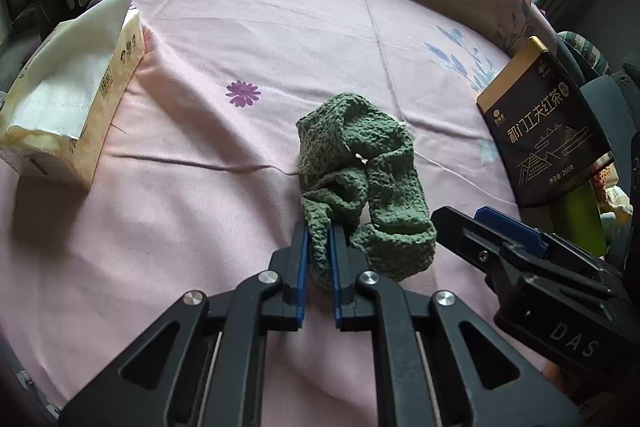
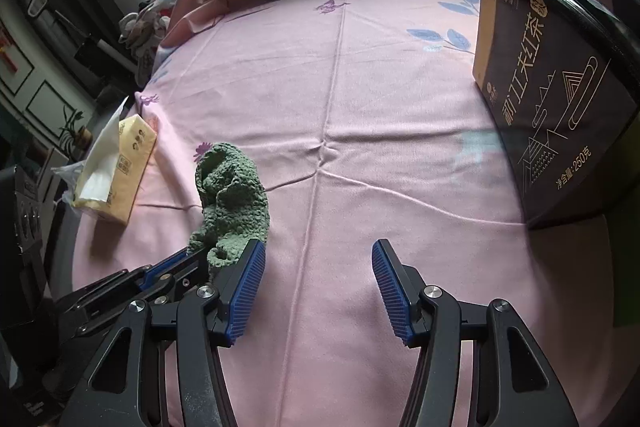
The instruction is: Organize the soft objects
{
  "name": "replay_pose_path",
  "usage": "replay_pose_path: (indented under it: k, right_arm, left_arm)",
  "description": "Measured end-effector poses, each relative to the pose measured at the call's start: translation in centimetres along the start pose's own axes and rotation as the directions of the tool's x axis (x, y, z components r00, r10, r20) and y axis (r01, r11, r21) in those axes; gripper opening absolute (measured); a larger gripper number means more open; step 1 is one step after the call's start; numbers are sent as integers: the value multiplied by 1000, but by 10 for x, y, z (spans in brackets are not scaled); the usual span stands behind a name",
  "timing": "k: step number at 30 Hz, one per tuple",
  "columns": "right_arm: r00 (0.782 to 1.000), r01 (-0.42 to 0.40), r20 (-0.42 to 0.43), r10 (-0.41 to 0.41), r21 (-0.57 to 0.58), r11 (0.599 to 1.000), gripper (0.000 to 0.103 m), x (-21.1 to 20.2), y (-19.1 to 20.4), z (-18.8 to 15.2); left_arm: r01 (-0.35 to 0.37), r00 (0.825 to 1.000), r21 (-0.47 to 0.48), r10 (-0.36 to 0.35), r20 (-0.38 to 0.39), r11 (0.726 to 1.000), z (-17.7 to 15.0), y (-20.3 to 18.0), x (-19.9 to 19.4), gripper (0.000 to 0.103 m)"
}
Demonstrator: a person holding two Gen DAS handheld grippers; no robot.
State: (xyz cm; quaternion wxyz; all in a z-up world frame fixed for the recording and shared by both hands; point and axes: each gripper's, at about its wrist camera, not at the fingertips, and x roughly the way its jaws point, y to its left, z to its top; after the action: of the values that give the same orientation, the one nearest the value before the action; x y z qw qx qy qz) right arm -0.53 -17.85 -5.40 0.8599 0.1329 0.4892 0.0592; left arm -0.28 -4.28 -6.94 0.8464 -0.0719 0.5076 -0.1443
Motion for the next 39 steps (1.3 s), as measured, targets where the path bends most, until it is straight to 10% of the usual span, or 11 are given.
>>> replay_pose_path:
  k: [13, 20, 25, 34, 39]
  right_arm:
    - [1000, -23, -15, 23, 11, 1000, 57, 26, 4, 10]
    - [996, -86, -6, 85, -26, 996, 1, 33, 16, 8]
    - [983, -146, 111, 146, -8, 989, 1, -18, 7, 10]
    - [863, -133, 502, 66, 99, 986, 1, -176, -80, 2]
    - [817, -70, 567, -105, 279, 958, 1, -212, -160, -6]
  left_arm:
    - [41, 999, -10, -41, -13, 999, 0, 6, 0, 9]
    - [93, 994, 11, -93, 51, 996, 3, -2, -12, 2]
    - [209, 951, 98, -226, 212, 973, 11, -37, -62, 2]
    - [353, 822, 441, -499, 275, 825, 32, -186, -122, 4]
    - [311, 846, 528, -483, 225, 790, 35, -265, -88, 7]
